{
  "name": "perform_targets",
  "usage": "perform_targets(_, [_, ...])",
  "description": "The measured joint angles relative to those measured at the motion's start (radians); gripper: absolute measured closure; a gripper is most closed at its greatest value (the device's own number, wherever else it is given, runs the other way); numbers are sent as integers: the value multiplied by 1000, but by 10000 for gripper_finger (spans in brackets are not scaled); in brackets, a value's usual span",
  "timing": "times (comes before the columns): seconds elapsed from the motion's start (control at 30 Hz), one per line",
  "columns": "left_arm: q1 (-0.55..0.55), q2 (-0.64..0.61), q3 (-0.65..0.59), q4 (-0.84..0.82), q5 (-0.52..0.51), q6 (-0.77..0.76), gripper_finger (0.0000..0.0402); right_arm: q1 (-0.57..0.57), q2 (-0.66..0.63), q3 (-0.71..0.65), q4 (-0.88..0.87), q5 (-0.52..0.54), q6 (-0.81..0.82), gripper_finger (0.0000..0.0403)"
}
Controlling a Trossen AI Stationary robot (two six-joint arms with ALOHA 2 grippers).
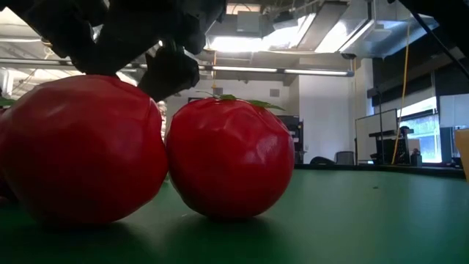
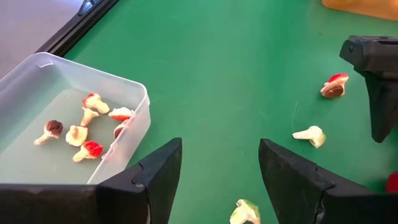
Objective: Sort produce into baskets
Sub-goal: Put the tomato into the pink bin
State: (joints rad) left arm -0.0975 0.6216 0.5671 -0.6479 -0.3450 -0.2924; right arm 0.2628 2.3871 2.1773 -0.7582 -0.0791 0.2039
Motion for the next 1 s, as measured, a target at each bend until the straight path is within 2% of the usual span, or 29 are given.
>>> perform_targets(0.1, [0, 0, 0, 0, 0, 1, 192, 6, 13, 0, 43, 34, -3, 17])
perform_targets(0.2, [0, 0, 0, 0, 0, 4, 192, 6, 32, 0, 120, 11, -14, 17])
perform_targets(1.0, [0, 0, 0, -7, 0, -40, 192, 52, 81, 0, 287, -7, -101, 17])
